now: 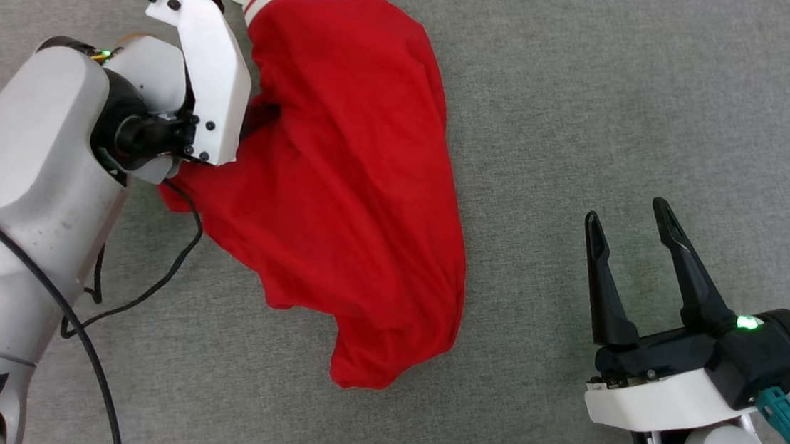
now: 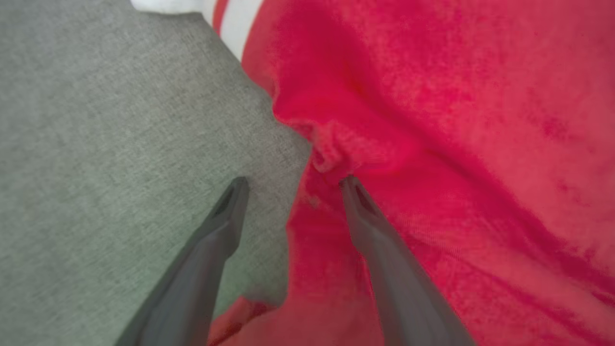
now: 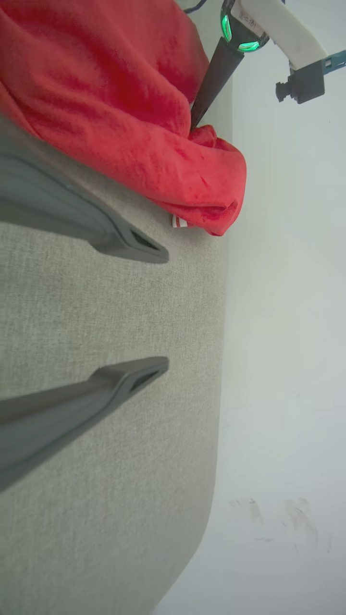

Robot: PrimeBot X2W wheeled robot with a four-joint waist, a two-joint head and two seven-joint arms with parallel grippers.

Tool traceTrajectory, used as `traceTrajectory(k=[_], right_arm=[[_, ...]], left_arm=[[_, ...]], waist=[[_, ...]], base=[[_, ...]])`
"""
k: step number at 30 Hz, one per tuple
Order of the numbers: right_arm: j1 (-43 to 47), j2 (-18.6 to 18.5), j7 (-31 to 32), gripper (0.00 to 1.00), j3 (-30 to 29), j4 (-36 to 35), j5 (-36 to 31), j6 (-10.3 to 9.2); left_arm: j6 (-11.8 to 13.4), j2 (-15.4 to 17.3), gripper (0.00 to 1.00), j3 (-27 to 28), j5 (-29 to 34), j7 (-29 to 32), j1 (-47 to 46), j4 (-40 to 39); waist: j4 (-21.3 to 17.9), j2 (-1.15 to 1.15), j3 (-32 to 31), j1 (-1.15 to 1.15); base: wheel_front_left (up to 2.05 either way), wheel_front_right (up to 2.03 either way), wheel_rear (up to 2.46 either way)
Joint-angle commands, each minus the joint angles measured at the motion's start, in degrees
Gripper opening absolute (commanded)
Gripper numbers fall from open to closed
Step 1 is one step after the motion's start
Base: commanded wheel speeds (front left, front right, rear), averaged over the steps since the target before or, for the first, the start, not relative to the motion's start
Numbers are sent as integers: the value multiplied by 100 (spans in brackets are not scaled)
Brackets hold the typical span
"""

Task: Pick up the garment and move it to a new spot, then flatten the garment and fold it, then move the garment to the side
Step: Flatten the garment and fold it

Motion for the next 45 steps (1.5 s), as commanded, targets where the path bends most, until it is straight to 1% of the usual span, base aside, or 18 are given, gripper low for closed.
traceTrajectory(k=[1,3,4,5,6,13,18,20,25,30,34,37,42,45], right_arm=[[-68,3,-12,100,-11,-27,34,-2],[-71,4,-12,100,-20,-18,29,-2],[-67,4,-12,100,-23,-8,30,-2],[-67,4,-12,100,-23,-8,30,-2],[-64,3,-12,100,-27,3,29,-2],[-16,3,-12,100,-65,78,-39,-2],[88,3,-12,100,-110,143,-94,-2],[142,3,-12,100,-109,175,-118,-2],[318,3,-12,100,-162,300,-177,-2],[519,2,-12,100,-189,394,-217,-2],[621,3,-12,100,-203,445,-250,-2],[665,2,-12,100,-166,475,-283,-2],[749,2,-12,100,-136,515,-282,-2],[781,2,-12,100,-116,521,-322,-2]], left_arm=[[0,29,100,-128,-61,77,-79,146],[0,26,100,-238,-136,193,-49,267],[-1,29,61,-326,-179,268,-16,295],[-1,29,61,-326,-179,268,-16,295],[-1,40,0,-386,-219,287,21,301],[-1,88,0,-330,-597,-127,210,286],[-1,302,0,-212,-833,-595,497,169],[-1,436,0,-159,-907,-807,685,79],[-1,749,0,-82,-1160,-1256,1499,-273],[57,933,0,-117,-1259,-1626,2597,-847],[281,868,0,-252,-1327,-1801,3444,-1532],[403,760,0,-426,-1316,-1893,3978,-1908],[548,594,0,-666,-1222,-2108,4536,-2196],[574,521,0,-669,-1192,-2291,4668,-2248]], waist=[[-71,0,79,-1],[-71,0,90,-1],[-66,0,89,-1],[-66,0,89,-1],[-58,0,87,-1],[155,0,-134,-1],[398,0,-489,-1],[509,0,-652,-1],[815,0,-1102,-1],[1089,0,-1517,-1],[1260,0,-1742,-1],[1336,0,-1860,-1],[1380,0,-2002,-1],[1393,0,-2054,-1]], base=[[0,0,0],[0,0,0],[0,0,0],[0,0,0],[0,0,0],[0,0,0],[0,0,0],[0,0,0],[0,0,0],[0,0,0],[0,0,0],[0,0,0],[0,0,0],[0,0,0]])
